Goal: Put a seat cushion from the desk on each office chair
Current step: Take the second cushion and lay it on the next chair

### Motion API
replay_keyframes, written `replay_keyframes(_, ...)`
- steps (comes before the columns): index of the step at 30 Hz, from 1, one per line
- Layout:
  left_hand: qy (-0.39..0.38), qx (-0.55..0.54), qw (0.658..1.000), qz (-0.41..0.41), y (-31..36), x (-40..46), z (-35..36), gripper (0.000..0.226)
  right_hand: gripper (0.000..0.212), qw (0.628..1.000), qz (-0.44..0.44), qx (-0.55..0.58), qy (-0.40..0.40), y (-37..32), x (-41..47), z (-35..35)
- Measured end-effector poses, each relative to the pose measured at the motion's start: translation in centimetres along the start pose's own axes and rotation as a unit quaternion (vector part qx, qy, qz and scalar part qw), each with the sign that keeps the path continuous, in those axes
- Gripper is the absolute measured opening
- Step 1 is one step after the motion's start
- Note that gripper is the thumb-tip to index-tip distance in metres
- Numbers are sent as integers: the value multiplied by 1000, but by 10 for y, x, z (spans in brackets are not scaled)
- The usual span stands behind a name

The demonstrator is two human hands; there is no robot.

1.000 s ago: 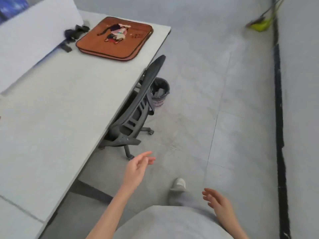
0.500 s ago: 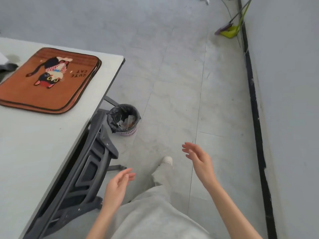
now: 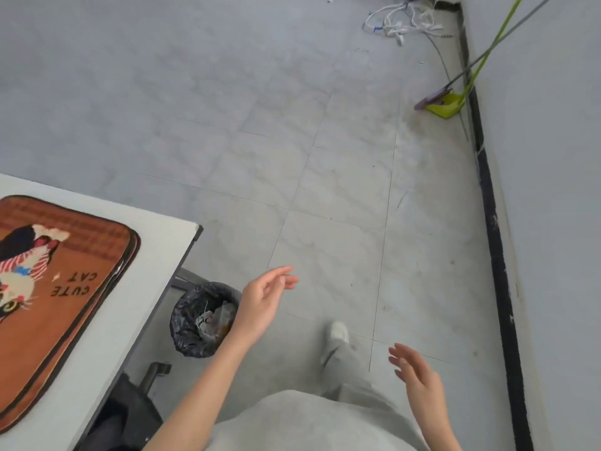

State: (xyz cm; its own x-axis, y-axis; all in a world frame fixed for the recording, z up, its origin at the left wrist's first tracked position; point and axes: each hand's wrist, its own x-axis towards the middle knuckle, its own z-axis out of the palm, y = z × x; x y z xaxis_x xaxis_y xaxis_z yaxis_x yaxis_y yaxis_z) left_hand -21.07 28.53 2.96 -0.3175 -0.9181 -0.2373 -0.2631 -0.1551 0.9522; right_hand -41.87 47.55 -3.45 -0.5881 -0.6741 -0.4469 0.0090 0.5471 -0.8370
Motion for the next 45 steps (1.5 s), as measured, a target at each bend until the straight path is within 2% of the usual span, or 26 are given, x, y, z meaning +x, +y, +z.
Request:
replay_keyframes(4,53,-8,998,-14,12,94,2,25,37,998,-16,-33,-58,-63,115,20)
replay_keyframes(7,133,-36,989,-53,10,147,-4,23,31,983,-56,-82,-156,-133,208,53)
replay_keyframes(12,293,-84,941,-145,9,184,-28,27,35,906,-164,-173,-351,-277,310,153)
replay_keyframes(16,410,-134,880,-197,4,203,-45,27,29,838,-226,-187,-460,-361,355,251)
replay_keyframes(18,457,-154,852,-206,-5,222,-58,28,28,818,-247,-187,-485,-385,373,301)
replay_keyframes(22,505,-185,816,-212,-16,283,-104,29,33,792,-254,-209,-515,-411,411,388)
replay_keyframes(27,543,-168,804,-172,8,361,-199,31,35,777,-235,-258,-524,-442,449,458)
replay_keyframes(29,573,-172,789,-144,20,381,-237,27,36,771,-227,-272,-529,-456,463,480)
replay_keyframes(32,606,-158,768,-133,29,398,-288,27,35,751,-231,-293,-545,-476,478,522)
replay_keyframes(34,624,-157,753,-137,27,406,-313,27,35,725,-236,-314,-566,-490,484,559)
replay_keyframes(37,676,-161,701,-158,21,412,-337,27,36,654,-263,-353,-615,-511,483,628)
replay_keyframes(40,736,-163,624,-203,11,416,-347,26,34,553,-292,-390,-676,-526,465,705)
replay_keyframes(42,779,-201,548,-230,8,421,-346,27,33,468,-302,-411,-722,-533,439,755)
replay_keyframes(45,834,-264,415,-252,10,430,-338,27,26,317,-314,-420,-790,-540,376,813)
